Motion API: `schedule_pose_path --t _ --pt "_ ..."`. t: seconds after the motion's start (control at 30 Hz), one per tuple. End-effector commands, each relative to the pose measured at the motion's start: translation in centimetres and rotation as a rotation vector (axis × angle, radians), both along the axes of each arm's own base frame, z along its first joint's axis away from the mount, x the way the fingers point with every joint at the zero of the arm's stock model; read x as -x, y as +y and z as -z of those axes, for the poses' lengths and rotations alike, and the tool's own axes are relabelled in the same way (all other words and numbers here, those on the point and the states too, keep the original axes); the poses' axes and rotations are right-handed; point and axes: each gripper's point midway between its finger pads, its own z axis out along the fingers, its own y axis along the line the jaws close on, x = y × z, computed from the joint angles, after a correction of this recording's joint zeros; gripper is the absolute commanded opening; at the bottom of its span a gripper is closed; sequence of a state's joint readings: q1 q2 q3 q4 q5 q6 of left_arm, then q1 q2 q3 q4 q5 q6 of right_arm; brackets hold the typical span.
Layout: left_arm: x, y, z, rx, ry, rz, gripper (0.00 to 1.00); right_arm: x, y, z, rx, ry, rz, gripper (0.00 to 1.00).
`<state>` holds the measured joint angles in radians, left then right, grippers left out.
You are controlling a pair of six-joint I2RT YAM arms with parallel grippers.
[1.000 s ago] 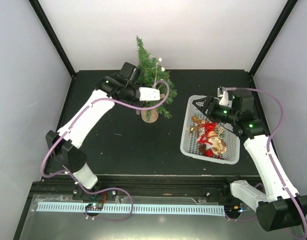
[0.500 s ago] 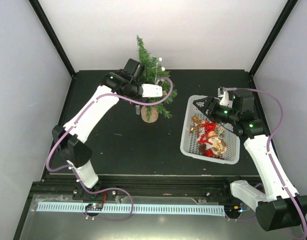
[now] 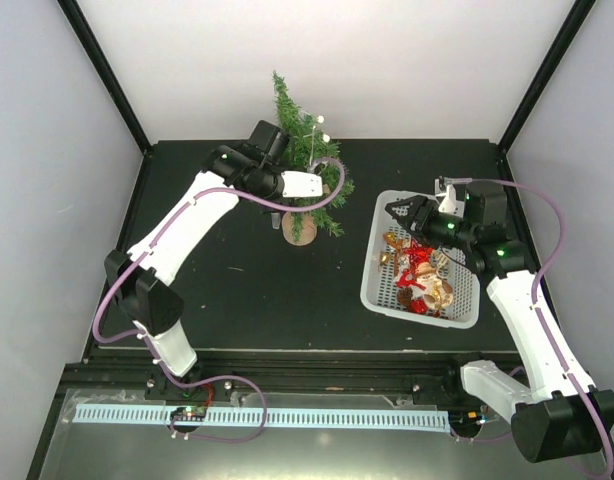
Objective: Decorate the small christmas tree
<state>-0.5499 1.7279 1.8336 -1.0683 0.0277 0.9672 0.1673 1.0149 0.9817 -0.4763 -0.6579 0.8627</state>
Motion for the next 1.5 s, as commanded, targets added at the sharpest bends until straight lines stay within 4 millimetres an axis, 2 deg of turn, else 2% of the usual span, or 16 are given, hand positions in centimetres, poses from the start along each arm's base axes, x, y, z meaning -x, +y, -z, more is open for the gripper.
schedule_pose_path --t 0.0,0.2,0.3,0.53,0.63,0.8,1.03,1.17,1.33,1.47 --pt "0.3 1.0 -0.3 -0.01 -0.005 -0.037 0.1 0.3 0.0 -0.4 -0.019 -0.019 -0.003 0.65" --pt "0.3 1.0 -0.4 0.003 -0.002 -0.056 0.25 0.5 -0.1 -0.5 -0.024 -0.021 -0.001 0.65" --pt "0.4 0.9 -1.0 0.025 -0.009 -0.066 0.35 0.6 -0.1 -0.4 -0.023 -0.022 -0.001 0.65" --pt "0.7 1.1 -2.8 0.073 -0.04 -0.091 0.67 0.5 0.0 -0.8 -0.028 -0.032 -0.007 0.65" --pt "1.0 1.3 -3.5 0.087 -0.053 -0.103 0.73 0.4 0.1 -0.9 -0.032 -0.037 -0.011 0.65" --pt "1.9 1.6 -4.1 0.111 -0.045 -0.112 0.74 0.1 0.2 -0.8 -0.035 -0.031 -0.017 0.65" --pt "3.5 1.8 -3.8 0.137 0.005 -0.116 0.72 -0.2 0.3 -0.7 -0.037 -0.027 -0.025 0.65" --pt "4.8 2.0 -4.6 0.167 0.025 -0.115 0.71 -0.3 0.3 -0.8 -0.035 -0.03 -0.023 0.65" --pt "6.6 2.9 -5.3 0.183 0.037 -0.117 0.72 -0.6 -0.4 -0.9 -0.01 -0.034 0.002 0.65" --pt "7.7 3.7 -5.1 0.187 0.043 -0.132 0.73 -1.0 -1.1 -1.1 0.029 -0.036 0.031 0.64"
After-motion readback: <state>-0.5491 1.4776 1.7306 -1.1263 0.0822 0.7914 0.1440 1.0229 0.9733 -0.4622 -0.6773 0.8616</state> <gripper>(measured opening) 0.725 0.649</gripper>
